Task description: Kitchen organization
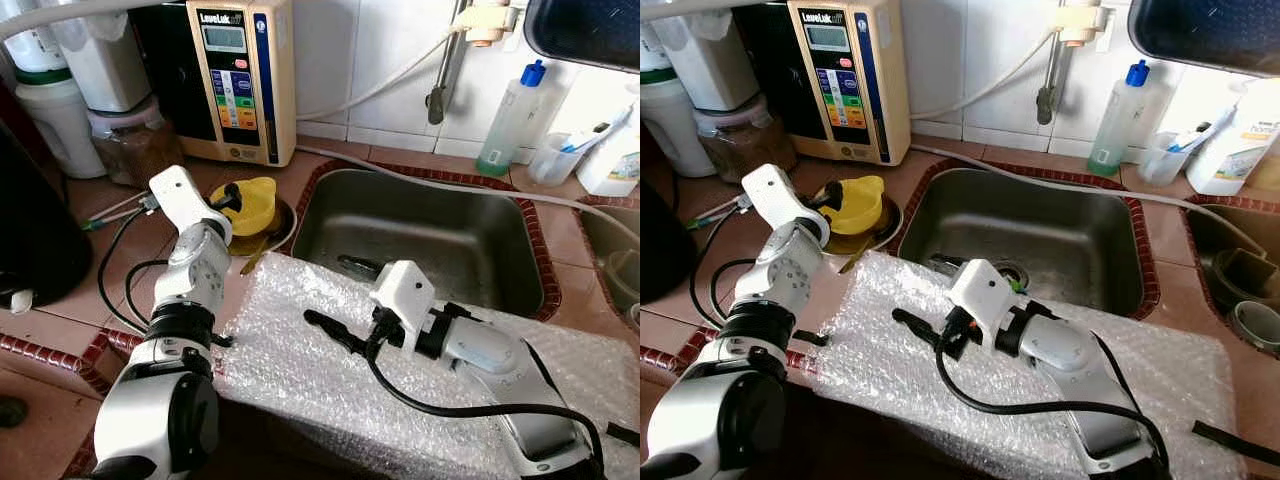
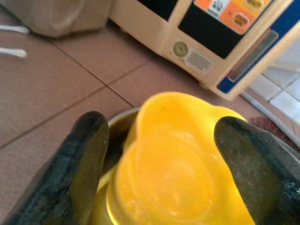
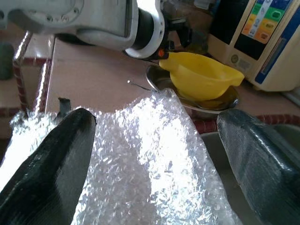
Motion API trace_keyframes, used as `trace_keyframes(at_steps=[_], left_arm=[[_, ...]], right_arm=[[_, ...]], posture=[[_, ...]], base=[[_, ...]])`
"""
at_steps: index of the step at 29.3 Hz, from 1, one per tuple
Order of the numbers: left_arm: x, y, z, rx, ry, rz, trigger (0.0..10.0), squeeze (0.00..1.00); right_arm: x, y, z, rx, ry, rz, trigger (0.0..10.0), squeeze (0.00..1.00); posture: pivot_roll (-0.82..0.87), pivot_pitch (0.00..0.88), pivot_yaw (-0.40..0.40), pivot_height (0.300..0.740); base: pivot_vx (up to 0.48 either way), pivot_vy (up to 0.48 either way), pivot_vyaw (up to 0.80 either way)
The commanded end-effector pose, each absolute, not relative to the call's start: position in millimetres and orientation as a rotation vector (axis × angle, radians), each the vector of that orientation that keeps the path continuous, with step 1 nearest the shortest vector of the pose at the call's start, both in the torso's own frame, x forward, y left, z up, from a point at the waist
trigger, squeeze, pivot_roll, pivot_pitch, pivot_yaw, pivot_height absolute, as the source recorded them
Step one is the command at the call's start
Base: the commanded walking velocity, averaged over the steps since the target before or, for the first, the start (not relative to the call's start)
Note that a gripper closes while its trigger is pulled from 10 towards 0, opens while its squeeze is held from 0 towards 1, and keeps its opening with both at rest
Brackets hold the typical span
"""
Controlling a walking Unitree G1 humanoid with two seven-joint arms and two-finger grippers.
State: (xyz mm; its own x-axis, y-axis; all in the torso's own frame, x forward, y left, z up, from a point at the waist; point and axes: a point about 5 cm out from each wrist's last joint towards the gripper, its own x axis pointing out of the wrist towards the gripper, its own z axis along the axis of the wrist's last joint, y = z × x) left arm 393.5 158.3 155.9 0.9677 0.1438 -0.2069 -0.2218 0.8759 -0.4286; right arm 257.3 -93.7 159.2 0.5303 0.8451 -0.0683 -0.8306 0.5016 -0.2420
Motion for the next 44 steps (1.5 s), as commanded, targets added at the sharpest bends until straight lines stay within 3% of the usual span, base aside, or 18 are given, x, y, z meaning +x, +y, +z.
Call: trace_keyframes(at_steps=[1, 7, 8, 9, 10, 11, 12, 15, 20, 22, 26, 29, 30, 32, 33, 44], left_arm=[[397.1, 156.0, 162.2, -0.472, 0.172, 0.176, 0.0, 0.0], [399.1, 156.5, 163.7, -0.488, 0.181, 0.178, 0.0, 0.0], [399.2, 156.4, 164.0, -0.486, 0.18, 0.178, 0.9, 0.0], [399.5, 155.5, 164.4, -0.489, 0.18, 0.167, 0.9, 0.0], [399.6, 155.4, 164.6, -0.488, 0.181, 0.166, 4.9, 0.0], [399.8, 154.9, 165.0, -0.491, 0.179, 0.162, 8.1, 0.0], [399.9, 154.4, 165.2, -0.495, 0.178, 0.158, 10.0, 0.0], [399.8, 154.1, 163.8, -0.501, 0.187, 0.159, 10.0, 0.0], [399.3, 153.3, 161.5, -0.503, 0.2, 0.159, 10.0, 0.0], [398.9, 153.6, 159.5, -0.493, 0.218, 0.159, 10.0, 0.0], [398.7, 153.7, 158.4, -0.468, 0.229, 0.154, 10.0, 0.0], [398.8, 154.6, 158.3, -0.464, 0.232, 0.159, 2.4, 0.0], [398.9, 154.6, 158.3, -0.464, 0.231, 0.157, 0.6, 0.0], [398.9, 154.5, 158.3, -0.465, 0.232, 0.157, 0.6, 0.0], [398.7, 153.3, 157.6, -0.47, 0.242, 0.148, 0.0, 0.0], [398.6, 153.3, 156.8, -0.462, 0.263, 0.135, 0.0, 0.0]], right_arm=[[255.9, -94.5, 170.4, -0.232, -0.096, 1.016, 10.0, 0.0], [256.1, -88.3, 197.1, -0.101, -0.15, 1.033, 10.0, 0.0], [257.0, -88.7, 198.1, -0.111, -0.158, 1.024, 10.0, 0.0], [259.6, -89.8, 198.9, -0.144, -0.177, 0.995, 10.0, 0.0], [263.5, -91.5, 199.0, -0.17, -0.19, 0.957, 10.0, 0.0], [268.1, -93.4, 199.7, -0.2, -0.208, 0.913, 10.0, 0.0], [269.3, -93.9, 200.6, -0.212, -0.218, 0.899, 10.0, 0.0], [277.9, -96.9, 211.8, -0.206, -0.279, 0.798, 10.0, 0.0], [272.0, -92.6, 222.3, -0.005, -0.231, 0.894, 10.0, 0.0], [263.2, -92.3, 213.8, -0.08, -0.151, 1.014, 10.0, 0.0], [261.3, -96.8, 205.7, -0.17, -0.107, 1.031, 10.0, 0.0], [263.3, -103.2, 196.2, -0.274, -0.034, 1.017, 10.0, 0.0], [263.5, -103.7, 195.7, -0.278, -0.029, 1.015, 10.0, 0.0], [263.5, -104.0, 195.9, -0.274, -0.023, 1.015, 10.0, 0.0], [263.1, -103.8, 196.0, -0.275, -0.014, 1.021, 10.0, 0.0], [263.4, -101.3, 190.8, -0.335, -0.002, 1.035, 10.0, 0.0]], posture=[[-0.05, 0.0, 0.065, 0.74], [-0.05, 0.0, 0.068, 0.74], [-0.05, 0.0, 0.068, 0.74], [-0.05, 0.0, 0.068, 0.74], [-0.05, 0.0, 0.067, 0.74], [-0.05, 0.0, 0.066, 0.74], [-0.05, 0.0, 0.066, 0.74], [-0.05, 0.0, 0.065, 0.74], [-0.05, 0.0, 0.064, 0.74], [-0.05, 0.0, 0.064, 0.74], [-0.05, 0.0, 0.063, 0.74], [-0.05, 0.0, 0.063, 0.74], [-0.05, 0.0, 0.063, 0.74], [-0.05, 0.0, 0.062, 0.74], [-0.05, 0.0, 0.063, 0.74], [-0.04, 0.0, 0.058, 0.74]], base=[[0.0, 0.0, 0.0], [0.0, 0.0, 0.0], [0.0, 0.0, 0.0], [0.0, 0.0, 0.0], [0.0, 0.0, 0.0], [0.0, 0.0, 0.0], [0.0, 0.0, 0.0], [0.0, 0.0, 0.0], [0.0, 0.0, 0.0], [0.0, 0.0, 0.0], [0.0, 0.0, 0.0], [0.0, 0.0, 0.0], [0.0, 0.0, 0.0], [0.0, 0.0, 0.0], [0.0, 0.0, 0.0], [0.0, 0.0, 0.0]])
